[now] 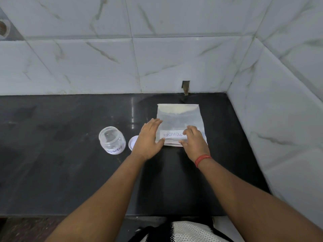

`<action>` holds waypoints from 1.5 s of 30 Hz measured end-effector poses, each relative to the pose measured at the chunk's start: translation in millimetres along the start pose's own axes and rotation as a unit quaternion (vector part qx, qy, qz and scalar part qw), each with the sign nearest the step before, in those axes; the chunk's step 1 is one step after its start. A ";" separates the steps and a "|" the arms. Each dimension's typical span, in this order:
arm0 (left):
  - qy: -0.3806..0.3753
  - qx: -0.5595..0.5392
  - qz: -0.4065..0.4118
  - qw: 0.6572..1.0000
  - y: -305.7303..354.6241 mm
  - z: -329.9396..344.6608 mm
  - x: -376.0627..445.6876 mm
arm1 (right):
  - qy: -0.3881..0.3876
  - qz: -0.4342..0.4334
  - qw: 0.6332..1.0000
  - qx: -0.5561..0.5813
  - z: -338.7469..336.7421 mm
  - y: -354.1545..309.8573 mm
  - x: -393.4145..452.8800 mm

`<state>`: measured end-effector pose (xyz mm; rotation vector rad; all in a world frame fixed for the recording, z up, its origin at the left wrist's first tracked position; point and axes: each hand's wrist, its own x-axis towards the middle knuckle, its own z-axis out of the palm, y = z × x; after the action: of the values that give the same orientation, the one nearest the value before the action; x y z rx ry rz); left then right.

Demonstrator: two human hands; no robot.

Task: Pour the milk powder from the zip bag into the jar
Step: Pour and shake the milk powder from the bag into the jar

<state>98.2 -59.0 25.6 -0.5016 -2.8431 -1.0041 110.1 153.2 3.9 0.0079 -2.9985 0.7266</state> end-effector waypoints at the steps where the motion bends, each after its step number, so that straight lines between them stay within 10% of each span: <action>1: -0.015 0.010 -0.005 1.000 1.7 9.9 1.0 | -0.004 -0.004 1.000 -0.005 -2.6 8.0 -1.1; 10: -0.096 0.128 -0.113 0.981 9.3 57.4 10.4 | -0.025 -0.033 0.995 -0.096 -4.9 39.0 -2.7; 24: 0.074 0.037 -0.186 0.979 29.4 43.4 33.3 | 0.057 0.056 0.991 -0.104 -17.5 30.0 20.5; 36: 0.201 -0.010 -0.099 0.975 81.3 -40.0 82.7 | 0.185 0.101 0.951 0.225 -117.2 -7.0 73.3; 45: 0.084 -0.003 -0.107 0.991 91.9 -70.0 81.0 | 0.176 0.080 0.939 0.285 -140.3 -20.9 54.8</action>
<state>50.4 -13.2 150.1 -0.1060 -2.7851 -1.0322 63.2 199.3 141.0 -0.3084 -2.3781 1.4158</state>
